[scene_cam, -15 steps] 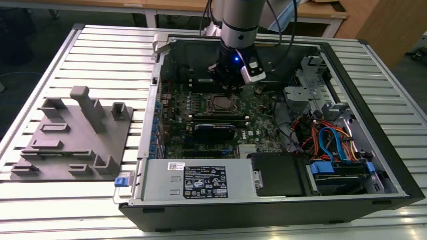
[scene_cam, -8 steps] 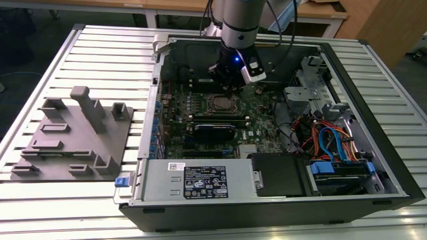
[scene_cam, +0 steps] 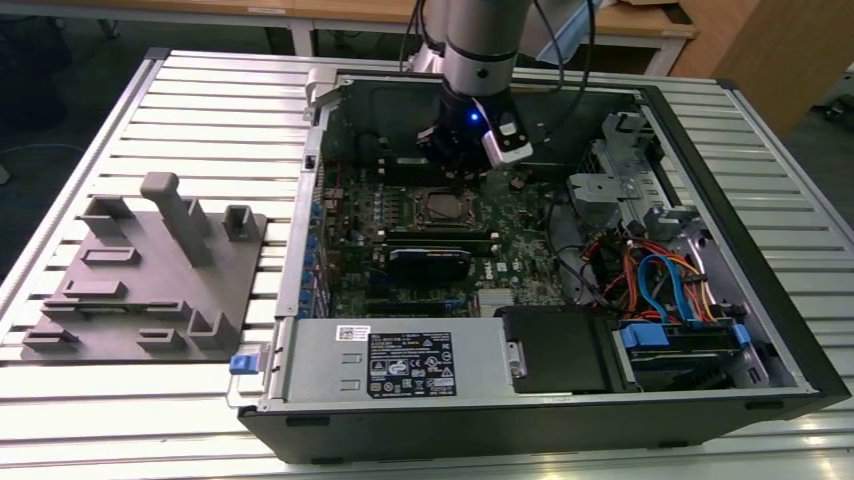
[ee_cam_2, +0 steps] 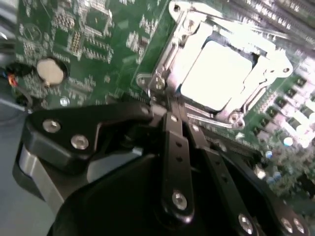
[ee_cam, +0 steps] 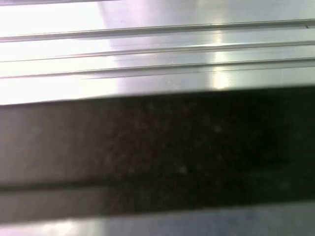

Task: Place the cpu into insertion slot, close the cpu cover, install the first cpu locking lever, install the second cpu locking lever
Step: 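Install the first cpu locking lever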

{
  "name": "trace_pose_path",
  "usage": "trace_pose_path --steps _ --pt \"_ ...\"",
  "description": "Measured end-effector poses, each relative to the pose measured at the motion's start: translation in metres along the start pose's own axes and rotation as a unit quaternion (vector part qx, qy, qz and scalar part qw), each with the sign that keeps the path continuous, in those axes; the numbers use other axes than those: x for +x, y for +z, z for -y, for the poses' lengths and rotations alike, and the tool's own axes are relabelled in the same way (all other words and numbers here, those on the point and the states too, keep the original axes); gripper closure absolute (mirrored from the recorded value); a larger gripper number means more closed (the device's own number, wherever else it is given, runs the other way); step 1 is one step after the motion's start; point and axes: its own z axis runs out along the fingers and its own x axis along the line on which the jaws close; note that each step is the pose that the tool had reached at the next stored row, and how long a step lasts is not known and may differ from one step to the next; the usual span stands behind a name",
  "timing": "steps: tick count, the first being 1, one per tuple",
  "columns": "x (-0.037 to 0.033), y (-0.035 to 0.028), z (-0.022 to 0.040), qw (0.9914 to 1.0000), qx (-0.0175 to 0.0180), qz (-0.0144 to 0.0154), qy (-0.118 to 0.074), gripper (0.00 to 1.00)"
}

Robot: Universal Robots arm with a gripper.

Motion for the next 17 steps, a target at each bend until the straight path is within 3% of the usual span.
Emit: trace_pose_path --steps 7,14,17 --pt "0.0024 -0.0048 0.0001 1.00000 -0.0028 -0.0002 0.000 0.90" --pt "0.0152 -0.0054 0.0010 0.99999 -0.0039 0.0004 0.000 0.90" --pt "0.0172 -0.0060 0.0012 0.99999 -0.0039 0.0004 0.000 0.90"
